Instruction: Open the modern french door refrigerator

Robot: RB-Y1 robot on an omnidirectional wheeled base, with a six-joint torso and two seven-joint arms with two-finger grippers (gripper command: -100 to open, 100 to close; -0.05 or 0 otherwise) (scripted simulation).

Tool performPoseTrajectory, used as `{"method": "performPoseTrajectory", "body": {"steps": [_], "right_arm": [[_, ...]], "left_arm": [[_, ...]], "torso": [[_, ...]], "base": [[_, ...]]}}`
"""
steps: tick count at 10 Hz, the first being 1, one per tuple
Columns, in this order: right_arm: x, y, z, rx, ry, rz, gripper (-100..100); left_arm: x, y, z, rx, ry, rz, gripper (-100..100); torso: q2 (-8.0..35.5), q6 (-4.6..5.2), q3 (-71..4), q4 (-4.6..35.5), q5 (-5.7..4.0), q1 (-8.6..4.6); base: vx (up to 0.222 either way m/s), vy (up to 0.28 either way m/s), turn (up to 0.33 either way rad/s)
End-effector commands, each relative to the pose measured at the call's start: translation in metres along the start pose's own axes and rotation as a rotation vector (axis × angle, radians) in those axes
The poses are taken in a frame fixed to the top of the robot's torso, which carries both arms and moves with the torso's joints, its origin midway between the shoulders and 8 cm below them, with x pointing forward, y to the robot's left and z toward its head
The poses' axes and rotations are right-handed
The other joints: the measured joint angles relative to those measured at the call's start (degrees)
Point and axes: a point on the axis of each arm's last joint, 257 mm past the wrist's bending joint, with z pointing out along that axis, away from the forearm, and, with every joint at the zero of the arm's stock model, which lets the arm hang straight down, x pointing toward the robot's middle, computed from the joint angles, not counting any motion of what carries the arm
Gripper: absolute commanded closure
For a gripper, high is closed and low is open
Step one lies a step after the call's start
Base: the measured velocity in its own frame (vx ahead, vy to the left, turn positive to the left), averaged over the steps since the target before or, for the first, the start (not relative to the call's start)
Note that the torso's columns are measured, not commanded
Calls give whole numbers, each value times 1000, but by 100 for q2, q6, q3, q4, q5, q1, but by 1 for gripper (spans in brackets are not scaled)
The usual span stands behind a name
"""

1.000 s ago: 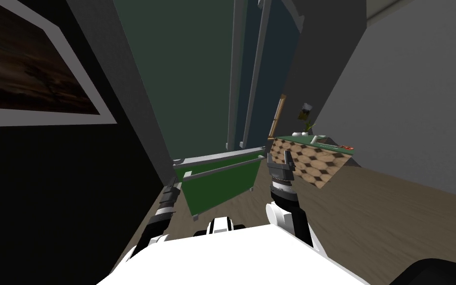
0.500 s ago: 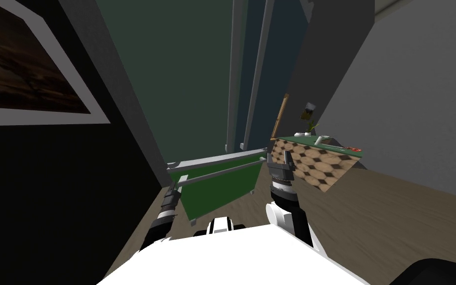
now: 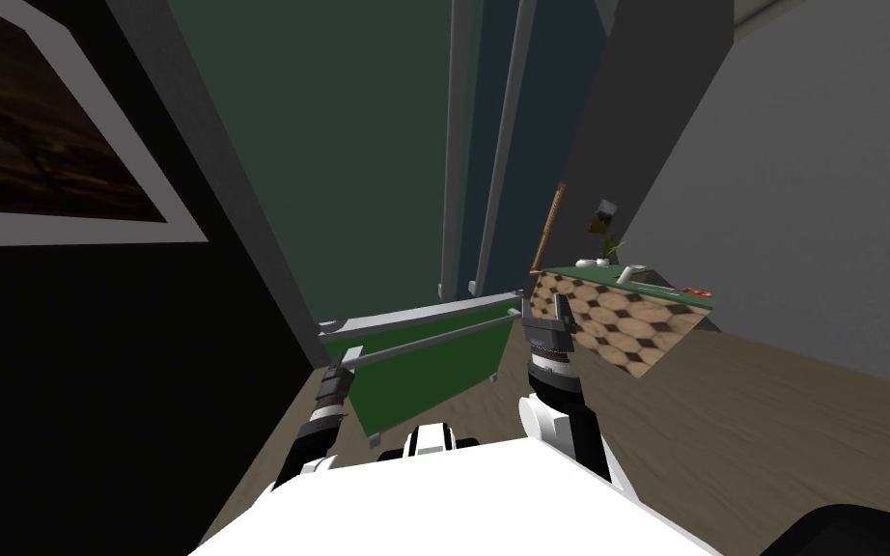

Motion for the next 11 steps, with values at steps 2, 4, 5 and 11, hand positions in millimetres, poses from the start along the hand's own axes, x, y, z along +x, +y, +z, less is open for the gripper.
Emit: {"method": "performPoseTrajectory", "body": {"steps": [2, 4, 5, 11], "right_arm": [[0, 0, 0, 0, 0, 0, 0], [0, 0, 0, 0, 0, 0, 0], [0, 0, 0, 0, 0, 0, 0], [0, 0, 0, 0, 0, 0, 0]], "left_arm": [[1, 8, -10, -2, -1, -1, 100], [1, -1, -4, 6, 4, 0, 100], [1, -1, -4, 3, 5, 0, 100], [2, -5, -10, -7, 13, -1, 100]], "torso": [[3, 5, 5, -6, 8, 5], [-18, 1, -4, -14, 18, 19], [8, -4, 7, -9, 11, 3], [34, -11, 22, 0, 7, 7]], "base": [[-42, 3, -3], [-71, -24, 11], [-155, -65, 26], [-165, -45, 14]]}}
